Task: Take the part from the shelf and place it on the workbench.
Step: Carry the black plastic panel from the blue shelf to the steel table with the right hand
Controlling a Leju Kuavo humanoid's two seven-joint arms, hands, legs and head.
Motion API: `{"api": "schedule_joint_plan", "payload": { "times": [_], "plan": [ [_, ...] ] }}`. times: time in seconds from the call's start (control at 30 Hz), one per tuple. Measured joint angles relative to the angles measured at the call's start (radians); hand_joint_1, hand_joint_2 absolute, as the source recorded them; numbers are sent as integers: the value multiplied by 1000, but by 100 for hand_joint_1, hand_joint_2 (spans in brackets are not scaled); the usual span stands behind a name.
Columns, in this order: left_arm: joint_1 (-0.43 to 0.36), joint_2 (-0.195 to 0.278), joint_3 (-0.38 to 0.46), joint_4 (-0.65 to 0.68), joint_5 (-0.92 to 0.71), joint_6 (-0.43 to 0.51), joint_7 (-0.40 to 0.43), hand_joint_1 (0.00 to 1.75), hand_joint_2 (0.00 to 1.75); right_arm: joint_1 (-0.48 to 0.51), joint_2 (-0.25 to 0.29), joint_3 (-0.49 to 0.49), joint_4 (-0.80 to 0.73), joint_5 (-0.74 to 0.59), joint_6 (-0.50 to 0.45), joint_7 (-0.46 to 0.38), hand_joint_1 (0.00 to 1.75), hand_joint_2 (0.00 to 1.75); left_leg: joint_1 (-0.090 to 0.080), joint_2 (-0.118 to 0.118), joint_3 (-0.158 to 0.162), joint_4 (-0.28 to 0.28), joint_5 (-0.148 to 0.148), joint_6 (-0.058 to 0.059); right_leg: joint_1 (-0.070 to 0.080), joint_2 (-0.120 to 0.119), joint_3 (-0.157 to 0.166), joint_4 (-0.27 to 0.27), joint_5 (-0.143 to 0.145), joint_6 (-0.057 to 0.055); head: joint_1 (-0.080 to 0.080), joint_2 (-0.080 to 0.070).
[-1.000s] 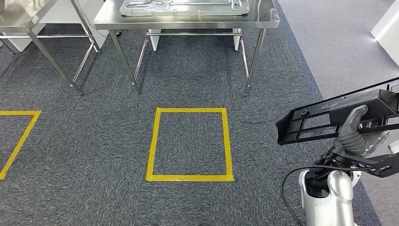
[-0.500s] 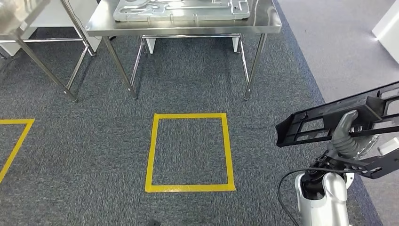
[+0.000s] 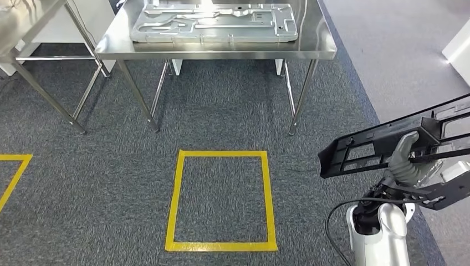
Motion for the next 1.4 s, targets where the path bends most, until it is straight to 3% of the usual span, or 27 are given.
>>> {"api": "schedule_joint_plan", "payload": {
  "times": [0.03, 0.1, 0.17, 0.23, 0.27, 0.3, 0.37, 0.4, 0.43, 0.5, 0.57, 0.6, 0.67, 0.73, 0.77, 0.8, 0.83, 0.9, 0.93, 1.0, 1.07, 1.13, 1.2, 1.27, 1.3, 1.4],
  "plan": [
    [-3, 0, 0, 0, 0, 0, 0, 0, 175, -3, 0, -1, -2, 1, 0, -1, 175, 175, 1, 0, -18, 48, 13, -4, -2, 3, 14, -2, -12, -6, 0, 0],
    [-8, 0, 0, 0, -2, 1, -2, 0, 175, -7, 0, -1, -3, 2, 1, -2, 175, 175, 5, -1, -103, 189, 11, -11, -3, 7, 48, -9, -36, -15, 0, 0],
    [-13, 0, 0, 0, -2, 1, -2, 0, 175, -8, 0, -1, -4, 3, 2, -3, 175, 175, 6, -1, -209, 308, -50, -19, -3, 9, 83, -15, -61, -18, 0, 0],
    [-14, 0, 0, 0, -2, 2, -1, 0, 175, -8, 1, -1, -3, 5, 3, -2, 175, 175, 6, -1, -280, 330, -106, -18, -4, 14, 120, -18, -88, -16, 0, 0],
    [-15, 0, 0, 0, -2, 2, -1, 0, 175, -8, 1, -1, -3, 6, 3, -2, 175, 175, 5, -1, -298, 303, -99, -13, -4, 16, 141, -18, -102, -15, 0, 0],
    [-14, 1, 0, 0, -2, 2, 0, 0, 175, -8, 1, -1, -4, 7, 3, -2, 175, 175, 5, -1, -306, 253, -58, -7, -4, 16, 160, -20, -116, -13, 0, 0],
    [-13, 1, 0, 1, -2, 2, 0, 0, 175, -9, 1, -1, -3, 10, 4, 0, 175, 175, 0, 0, -311, 152, 65, 7, -3, 20, 192, -23, -139, -6, 0, 0],
    [-13, 1, 0, 1, -2, 2, 0, 0, 175, -10, 1, -1, -4, 11, 4, 1, 175, 175, -4, 1, -310, 122, 103, 13, -2, 22, 203, -26, -150, 0, 0, 0],
    [-13, 1, 0, 1, -2, 2, 1, 0, 175, -11, 1, -1, -5, 11, 4, 2, 175, 175, -7, 0, -308, 108, 118, 20, -1, 25, 213, -24, -155, 8, 0, 0],
    [-14, 1, 0, 1, 0, 1, 2, 0, 175, -14, 0, -1, -13, 12, 4, 2, 175, 175, -8, -4, -288, 97, 120, 36, 1, 26, 230, -18, -158, 25, 0, 0],
    [-15, 0, 0, 0, 0, 1, 2, 0, 175, -16, -2, -1, -20, 13, 3, 2, 175, 175, -6, -4, -262, 86, 135, 52, 1, 22, 220, 27, -163, 32, 0, 0],
    [-15, 0, 0, 0, 1, 0, 1, 0, 175, -15, -2, -1, -21, 13, 3, 2, 175, 175, -6, -5, -252, 84, 135, 58, 2, 19, 194, 73, -176, 32, 0, 0],
    [-14, -1, 0, 0, 1, 0, 0, 0, 175, -5, -3, -1, -23, 13, 2, 2, 175, 175, -9, -6, -243, 83, 123, 66, 8, 16, 105, 191, -222, 30, 0, 0],
    [-7, -2, 0, 0, 3, -1, 0, 0, 175, 8, -3, -1, -23, 13, 1, 2, 175, 175, -14, -10, -230, 83, 107, 71, 15, 16, 27, 247, -253, 27, 0, 0],
    [-4, -2, 0, 0, 4, -2, 1, 0, 175, 13, -2, -1, -23, 13, 1, 2, 175, 175, -18, -12, -219, 83, 96, 72, 19, 16, 8, 230, -242, 22, 0, 0],
    [-2, -2, 0, 0, 6, -2, 1, 0, 175, 16, -2, -1, -24, 13, 1, 2, 175, 175, -22, -13, -206, 83, 85, 72, 23, 16, 4, 185, -207, 14, 0, 0],
    [1, -3, 0, 0, 8, -3, 1, 0, 175, 17, -2, -1, -24, 14, 1, 2, 175, 175, -25, -13, -194, 82, 73, 73, 30, 16, 8, 125, -144, 3, 0, 0],
    [4, -4, 0, 0, 13, -5, 0, 0, 175, 18, -2, 1, -24, 19, 3, 3, 175, 175, -28, -15, -175, 79, 54, 69, 42, 17, 14, 38, -47, -14, 0, 0],
    [5, -5, 0, 0, 16, -4, 0, 0, 175, 16, -2, 3, -23, 25, 4, 3, 175, 175, -28, -15, -169, 75, 49, 65, 45, 17, 16, 16, -20, -19, 0, 0],
    [5, -4, 1, 0, 20, -1, 0, 0, 175, 6, -2, 11, -23, 35, 6, 3, 175, 175, -28, -14, -158, 74, 52, 55, 44, 19, 31, -5, -23, -22, 2, 0],
    [4, -2, 1, 0, 22, 2, -2, 0, 175, -6, -1, 17, -23, 41, 6, 3, 175, 175, -30, -13, -170, 117, 67, 42, 36, 18, 62, -27, -31, -27, 2, 0],
    [3, -1, 2, 0, 25, 5, -4, 0, 175, -16, 0, 21, -21, 46, 6, 4, 175, 175, -24, -12, -239, 225, 57, 25, 27, 15, 95, -43, -46, -28, 2, 0],
    [3, 1, 2, 0, 28, 8, -6, 0, 175, -26, 1, 25, -18, 51, 6, 4, 175, 175, -10, -11, -326, 327, 2, 8, 19, 14, 121, -47, -66, -24, 2, 0],
    [0, 3, 2, 0, 28, 9, -6, 0, 175, -30, 1, 28, -15, 59, 5, 5, 175, 175, 1, -10, -369, 328, -27, -6, 10, 14, 152, -47, -91, -16, 2, 0],
    [-1, 4, 2, 0, 28, 8, -4, 0, 175, -31, 1, 28, -14, 64, 4, 5, 175, 175, 5, -10, -369, 286, -4, -11, 5, 14, 170, -47, -104, -11, 2, 0],
    [0, 7, 3, 1, 29, 8, 1, 0, 175, -31, 2, 29, -14, 83, 3, 7, 175, 175, 11, -6, -349, 121, 162, -14, -4, 15, 216, -48, -142, 7, 2, 0]
  ]
}}
